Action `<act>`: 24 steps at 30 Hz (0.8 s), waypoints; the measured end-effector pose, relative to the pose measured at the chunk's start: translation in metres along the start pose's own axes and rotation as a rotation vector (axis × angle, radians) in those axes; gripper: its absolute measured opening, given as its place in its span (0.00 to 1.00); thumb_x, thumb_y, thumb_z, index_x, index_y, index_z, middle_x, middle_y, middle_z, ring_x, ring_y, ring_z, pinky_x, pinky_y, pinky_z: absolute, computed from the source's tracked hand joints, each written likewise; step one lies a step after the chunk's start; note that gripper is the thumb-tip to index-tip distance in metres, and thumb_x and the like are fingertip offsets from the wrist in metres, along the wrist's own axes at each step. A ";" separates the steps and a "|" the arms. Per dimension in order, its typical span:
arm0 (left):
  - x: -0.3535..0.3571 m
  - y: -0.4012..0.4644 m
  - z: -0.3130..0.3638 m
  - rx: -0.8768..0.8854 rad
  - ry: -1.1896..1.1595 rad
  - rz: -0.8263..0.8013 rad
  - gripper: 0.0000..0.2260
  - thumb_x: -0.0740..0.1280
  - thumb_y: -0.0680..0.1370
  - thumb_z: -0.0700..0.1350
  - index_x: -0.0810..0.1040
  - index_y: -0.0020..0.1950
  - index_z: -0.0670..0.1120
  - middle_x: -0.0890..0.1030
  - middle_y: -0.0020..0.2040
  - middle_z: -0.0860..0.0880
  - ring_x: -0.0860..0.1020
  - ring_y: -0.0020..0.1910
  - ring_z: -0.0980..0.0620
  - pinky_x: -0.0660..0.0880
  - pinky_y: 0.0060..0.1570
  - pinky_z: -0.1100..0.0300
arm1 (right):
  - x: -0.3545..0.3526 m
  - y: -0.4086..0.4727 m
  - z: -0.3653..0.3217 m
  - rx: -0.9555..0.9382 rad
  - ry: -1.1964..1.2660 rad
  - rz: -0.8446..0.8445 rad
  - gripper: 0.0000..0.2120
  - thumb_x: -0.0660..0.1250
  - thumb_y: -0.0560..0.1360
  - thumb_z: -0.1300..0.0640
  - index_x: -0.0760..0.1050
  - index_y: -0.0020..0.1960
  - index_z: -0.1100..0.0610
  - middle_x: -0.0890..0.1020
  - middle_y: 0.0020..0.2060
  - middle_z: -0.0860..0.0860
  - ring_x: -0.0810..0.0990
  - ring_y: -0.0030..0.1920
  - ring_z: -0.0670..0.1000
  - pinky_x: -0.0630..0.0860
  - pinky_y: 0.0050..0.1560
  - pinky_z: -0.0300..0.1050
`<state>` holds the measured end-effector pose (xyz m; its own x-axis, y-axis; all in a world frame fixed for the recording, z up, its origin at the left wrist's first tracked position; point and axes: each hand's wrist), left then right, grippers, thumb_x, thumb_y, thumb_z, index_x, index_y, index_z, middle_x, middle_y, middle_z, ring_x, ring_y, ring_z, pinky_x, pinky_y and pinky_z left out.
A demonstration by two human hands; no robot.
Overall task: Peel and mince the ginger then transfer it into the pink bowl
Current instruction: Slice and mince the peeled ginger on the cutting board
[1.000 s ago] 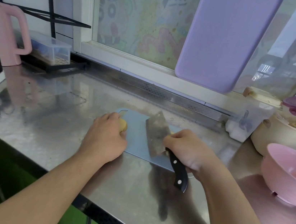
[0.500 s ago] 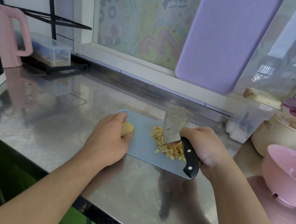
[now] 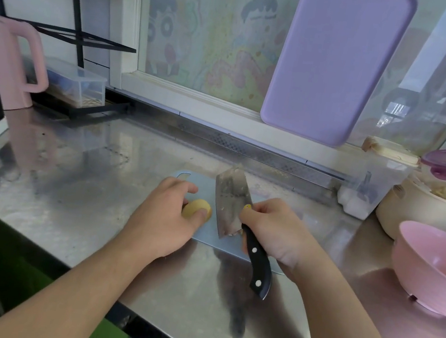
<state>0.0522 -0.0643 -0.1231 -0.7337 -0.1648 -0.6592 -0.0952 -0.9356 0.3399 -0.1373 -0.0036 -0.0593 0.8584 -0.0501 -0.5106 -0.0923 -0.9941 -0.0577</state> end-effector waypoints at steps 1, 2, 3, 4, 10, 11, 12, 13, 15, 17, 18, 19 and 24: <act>-0.001 0.000 0.000 -0.011 0.017 0.007 0.17 0.69 0.81 0.54 0.77 0.68 0.52 0.72 0.64 0.58 0.78 0.55 0.58 0.75 0.59 0.57 | 0.001 0.000 0.000 0.003 -0.009 0.004 0.18 0.61 0.79 0.61 0.72 0.30 0.59 0.77 0.22 0.56 0.75 0.30 0.59 0.69 0.35 0.50; -0.001 0.001 0.000 -0.022 0.031 0.016 0.15 0.67 0.82 0.52 0.78 0.68 0.52 0.73 0.64 0.58 0.77 0.54 0.57 0.74 0.58 0.57 | 0.001 0.001 0.000 0.005 -0.013 0.009 0.18 0.61 0.79 0.61 0.72 0.30 0.59 0.77 0.22 0.56 0.75 0.30 0.59 0.69 0.36 0.51; -0.001 0.001 -0.001 -0.030 0.037 0.027 0.14 0.65 0.83 0.49 0.79 0.68 0.52 0.74 0.64 0.57 0.77 0.55 0.56 0.73 0.59 0.57 | 0.002 0.001 0.000 0.005 -0.017 0.011 0.18 0.62 0.78 0.61 0.72 0.30 0.59 0.77 0.22 0.56 0.75 0.30 0.60 0.69 0.36 0.51; -0.002 0.002 -0.001 -0.038 0.036 0.027 0.14 0.64 0.83 0.46 0.79 0.69 0.52 0.75 0.65 0.56 0.76 0.56 0.55 0.72 0.59 0.58 | 0.003 0.002 0.001 0.002 -0.028 0.011 0.17 0.62 0.78 0.60 0.72 0.30 0.59 0.77 0.23 0.57 0.75 0.30 0.60 0.69 0.37 0.52; 0.001 0.004 -0.001 -0.069 0.057 -0.090 0.22 0.71 0.78 0.55 0.78 0.71 0.51 0.68 0.70 0.60 0.75 0.64 0.54 0.73 0.66 0.55 | 0.010 0.005 0.003 -0.005 -0.093 -0.002 0.15 0.65 0.78 0.55 0.73 0.34 0.58 0.76 0.26 0.58 0.75 0.28 0.58 0.70 0.34 0.48; 0.002 0.004 -0.002 -0.057 0.070 -0.100 0.21 0.71 0.77 0.57 0.80 0.68 0.52 0.68 0.69 0.61 0.73 0.66 0.54 0.72 0.67 0.55 | 0.010 0.006 0.003 -0.007 -0.097 0.005 0.15 0.65 0.78 0.55 0.73 0.33 0.58 0.76 0.25 0.58 0.74 0.28 0.57 0.70 0.34 0.48; 0.001 0.004 -0.001 -0.043 0.079 -0.109 0.20 0.72 0.76 0.58 0.81 0.66 0.53 0.68 0.67 0.62 0.72 0.68 0.54 0.70 0.68 0.55 | 0.010 0.006 0.003 -0.010 -0.100 0.011 0.16 0.65 0.78 0.56 0.73 0.33 0.57 0.75 0.25 0.58 0.74 0.28 0.57 0.70 0.33 0.47; 0.000 0.003 0.000 -0.031 0.086 -0.117 0.20 0.72 0.75 0.59 0.81 0.65 0.55 0.69 0.65 0.63 0.70 0.68 0.55 0.69 0.68 0.55 | 0.010 0.006 0.003 -0.012 -0.104 0.015 0.16 0.65 0.79 0.56 0.72 0.32 0.57 0.75 0.25 0.57 0.74 0.27 0.57 0.69 0.32 0.47; -0.001 0.002 0.001 -0.006 0.085 -0.132 0.18 0.74 0.73 0.60 0.79 0.61 0.58 0.69 0.62 0.64 0.69 0.66 0.55 0.69 0.66 0.55 | 0.010 0.006 0.003 -0.016 -0.107 0.017 0.16 0.65 0.79 0.56 0.73 0.32 0.58 0.76 0.25 0.57 0.75 0.27 0.57 0.70 0.31 0.47; -0.002 0.001 0.002 0.014 0.056 -0.128 0.20 0.77 0.71 0.60 0.76 0.59 0.59 0.71 0.59 0.64 0.71 0.63 0.54 0.72 0.65 0.53 | 0.010 0.006 0.004 -0.017 -0.097 0.013 0.17 0.65 0.78 0.56 0.74 0.33 0.61 0.76 0.25 0.59 0.75 0.27 0.58 0.71 0.33 0.49; -0.002 0.000 0.002 0.018 0.029 -0.122 0.21 0.78 0.70 0.59 0.75 0.59 0.60 0.71 0.57 0.64 0.73 0.61 0.54 0.74 0.63 0.52 | 0.010 0.007 0.004 -0.019 -0.091 0.011 0.17 0.65 0.78 0.55 0.75 0.34 0.64 0.76 0.25 0.59 0.75 0.27 0.58 0.71 0.33 0.50; -0.003 -0.001 0.002 0.019 -0.005 -0.116 0.22 0.79 0.70 0.58 0.74 0.60 0.61 0.72 0.56 0.65 0.75 0.58 0.55 0.75 0.59 0.53 | 0.010 0.008 0.004 -0.019 -0.088 0.009 0.17 0.65 0.78 0.55 0.75 0.36 0.67 0.76 0.26 0.59 0.75 0.27 0.58 0.72 0.34 0.51; -0.003 -0.004 0.003 0.027 -0.082 -0.060 0.26 0.80 0.73 0.53 0.71 0.64 0.63 0.78 0.47 0.61 0.78 0.41 0.60 0.70 0.37 0.66 | 0.010 0.009 0.006 -0.020 -0.061 0.010 0.18 0.64 0.78 0.55 0.75 0.39 0.70 0.78 0.27 0.61 0.76 0.29 0.59 0.72 0.36 0.51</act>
<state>0.0530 -0.0588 -0.1203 -0.7785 -0.0820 -0.6223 -0.1579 -0.9340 0.3206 -0.1325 -0.0120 -0.0698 0.8253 -0.0547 -0.5621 -0.0901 -0.9953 -0.0355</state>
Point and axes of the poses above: each hand's wrist, its own y-axis towards the middle knuckle, its own x-axis out of the palm, z = x × y
